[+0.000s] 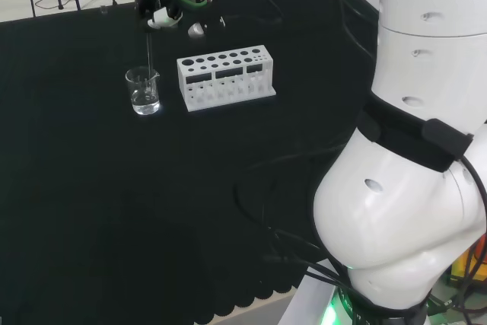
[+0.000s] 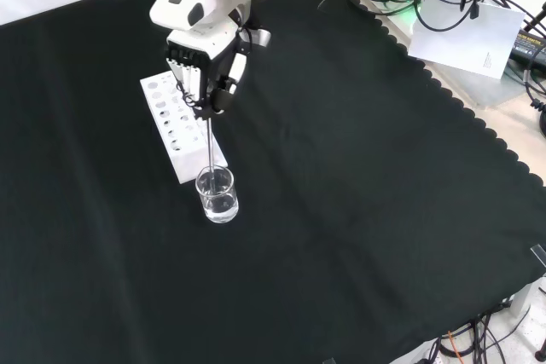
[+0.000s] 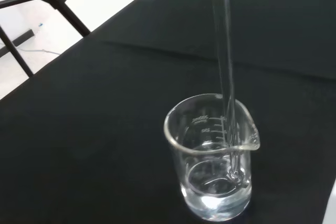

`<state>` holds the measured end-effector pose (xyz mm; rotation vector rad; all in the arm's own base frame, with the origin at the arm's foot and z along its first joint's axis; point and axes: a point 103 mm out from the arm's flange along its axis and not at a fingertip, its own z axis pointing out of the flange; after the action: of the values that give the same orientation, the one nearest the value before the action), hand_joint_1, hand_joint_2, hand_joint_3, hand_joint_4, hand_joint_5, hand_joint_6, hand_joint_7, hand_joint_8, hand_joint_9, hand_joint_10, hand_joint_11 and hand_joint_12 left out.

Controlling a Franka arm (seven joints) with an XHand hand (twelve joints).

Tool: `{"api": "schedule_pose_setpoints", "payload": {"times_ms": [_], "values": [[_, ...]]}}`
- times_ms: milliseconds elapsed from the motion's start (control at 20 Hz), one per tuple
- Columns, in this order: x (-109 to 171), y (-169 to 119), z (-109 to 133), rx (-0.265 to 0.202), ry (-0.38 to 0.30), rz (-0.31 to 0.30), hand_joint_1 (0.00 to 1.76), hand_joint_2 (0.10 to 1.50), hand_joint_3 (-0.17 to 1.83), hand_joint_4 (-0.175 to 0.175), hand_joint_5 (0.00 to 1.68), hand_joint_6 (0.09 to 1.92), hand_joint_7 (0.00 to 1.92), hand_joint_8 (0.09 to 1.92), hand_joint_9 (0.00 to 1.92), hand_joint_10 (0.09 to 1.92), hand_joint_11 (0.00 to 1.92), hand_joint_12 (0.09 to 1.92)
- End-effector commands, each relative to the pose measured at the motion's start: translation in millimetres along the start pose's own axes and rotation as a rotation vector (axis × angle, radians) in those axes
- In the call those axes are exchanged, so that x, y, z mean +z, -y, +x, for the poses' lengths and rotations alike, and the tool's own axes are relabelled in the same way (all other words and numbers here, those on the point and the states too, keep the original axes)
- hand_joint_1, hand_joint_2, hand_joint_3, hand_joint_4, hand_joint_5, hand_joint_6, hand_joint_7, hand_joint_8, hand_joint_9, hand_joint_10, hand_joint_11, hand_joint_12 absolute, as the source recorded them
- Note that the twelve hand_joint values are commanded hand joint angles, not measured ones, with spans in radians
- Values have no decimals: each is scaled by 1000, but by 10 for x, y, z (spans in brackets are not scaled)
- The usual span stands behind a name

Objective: Stir in the beaker to the left of the white test tube rack with the glass rod.

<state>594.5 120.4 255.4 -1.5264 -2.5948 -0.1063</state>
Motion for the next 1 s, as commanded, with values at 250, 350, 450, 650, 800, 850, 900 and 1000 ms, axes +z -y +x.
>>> {"api": "schedule_pose_setpoints", "payload": {"times_ms": [250, 350, 450, 650, 800, 850, 900, 1000], "values": [[22, -1, 342, -44, -19, -4, 1307, 1031, -11, -175, 1151, 430, 1244, 861, 1725, 500, 1724, 303], [4, -29, 329, -46, -18, -16, 1307, 1031, -10, -175, 1151, 430, 1245, 860, 1725, 500, 1724, 303], [7, -188, 270, -30, -12, -8, 1307, 1031, -10, -175, 1151, 429, 1245, 860, 1725, 500, 1724, 303], [-26, -359, 107, -27, 13, -16, 1307, 1030, -9, -175, 1151, 429, 1245, 859, 1726, 499, 1724, 303], [-55, -351, -11, -16, 18, -29, 1307, 1030, -9, -175, 1151, 430, 1246, 857, 1726, 499, 1724, 303], [-61, -335, -41, -14, 19, -30, 1308, 1030, -9, -175, 1151, 430, 1246, 857, 1726, 499, 1724, 303], [-66, -315, -68, -12, 21, -30, 1308, 1030, -8, -175, 1151, 430, 1246, 857, 1726, 499, 1724, 303], [-76, -261, -112, -5, 21, -30, 1308, 1029, -8, -175, 1151, 430, 1247, 856, 1727, 499, 1725, 303]]}}
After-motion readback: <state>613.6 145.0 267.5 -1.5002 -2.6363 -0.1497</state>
